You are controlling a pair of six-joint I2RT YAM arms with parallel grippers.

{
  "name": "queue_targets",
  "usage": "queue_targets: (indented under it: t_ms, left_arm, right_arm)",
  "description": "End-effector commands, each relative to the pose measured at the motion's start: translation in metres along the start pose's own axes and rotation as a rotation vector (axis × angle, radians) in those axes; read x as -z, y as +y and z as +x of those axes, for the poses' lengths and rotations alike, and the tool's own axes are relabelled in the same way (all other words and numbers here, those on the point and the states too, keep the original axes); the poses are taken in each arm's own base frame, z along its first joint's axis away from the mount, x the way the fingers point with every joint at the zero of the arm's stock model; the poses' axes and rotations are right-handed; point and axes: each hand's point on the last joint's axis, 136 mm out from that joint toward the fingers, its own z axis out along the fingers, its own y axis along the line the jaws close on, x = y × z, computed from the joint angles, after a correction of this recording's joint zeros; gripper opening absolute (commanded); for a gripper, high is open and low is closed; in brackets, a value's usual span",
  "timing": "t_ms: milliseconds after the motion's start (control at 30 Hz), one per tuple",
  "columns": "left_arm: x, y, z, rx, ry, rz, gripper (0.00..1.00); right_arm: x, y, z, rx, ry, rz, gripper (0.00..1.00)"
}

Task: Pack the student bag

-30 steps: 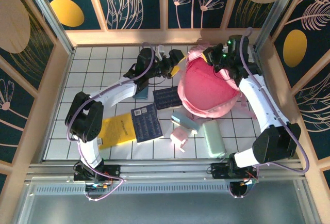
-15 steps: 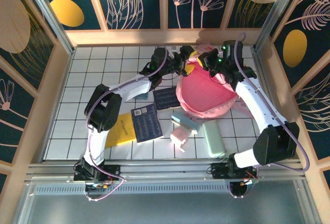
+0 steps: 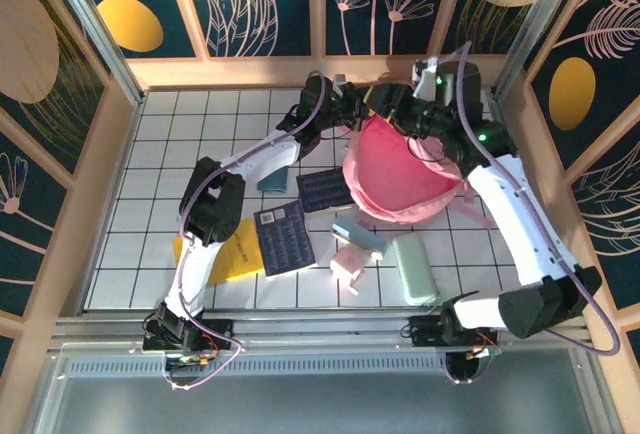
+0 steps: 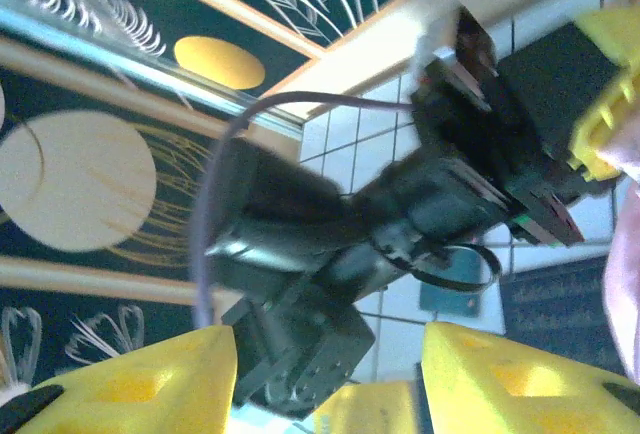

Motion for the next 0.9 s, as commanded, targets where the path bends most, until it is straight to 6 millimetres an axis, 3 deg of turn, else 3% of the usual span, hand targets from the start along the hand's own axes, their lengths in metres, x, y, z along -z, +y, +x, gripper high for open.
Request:
queue_targets:
  t_ms: [0, 133, 333, 433, 600, 767, 867]
  left_arm:
    - [0.006, -0.039, -0.015, -0.071, -0.039, 0.081, 0.0]
    - [0.007, -0.038, -0.02, -0.071, -0.031, 0.076, 0.0]
    - [0.006, -0.037, -0.024, -0.092, -0.02, 0.06, 0.0]
    - [0.005, -0.033, -0.023, -0.094, -0.008, 0.05, 0.0]
    - [0.004, -0.03, -0.024, -0.095, -0.004, 0.045, 0.0]
    - [0.004, -0.03, -0.025, -0.096, -0.002, 0.044, 0.0]
    - [0.003, -0.029, -0.026, -0.098, -0.003, 0.045, 0.0]
  right_arm:
    - [0.021, -0.033, 0.002, 0.218, 0.034, 0.3, 0.53]
    - [0.029, -0.069, -0.002, 0.431, 0.032, 0.554, 0.59]
    - [0.004, -0.104, 0.033, 0.803, 0.156, 0.747, 0.65]
    - [-0.004, -0.121, 0.034, 0.829, 0.151, 0.788, 0.66]
    - [-0.009, -0.141, 0.019, 0.833, 0.112, 0.882, 0.61]
    - [-0.011, -0.144, 0.009, 0.862, 0.078, 0.919, 0.58]
    - [-0.019, -0.148, 0.013, 0.849, 0.092, 0.886, 0.57]
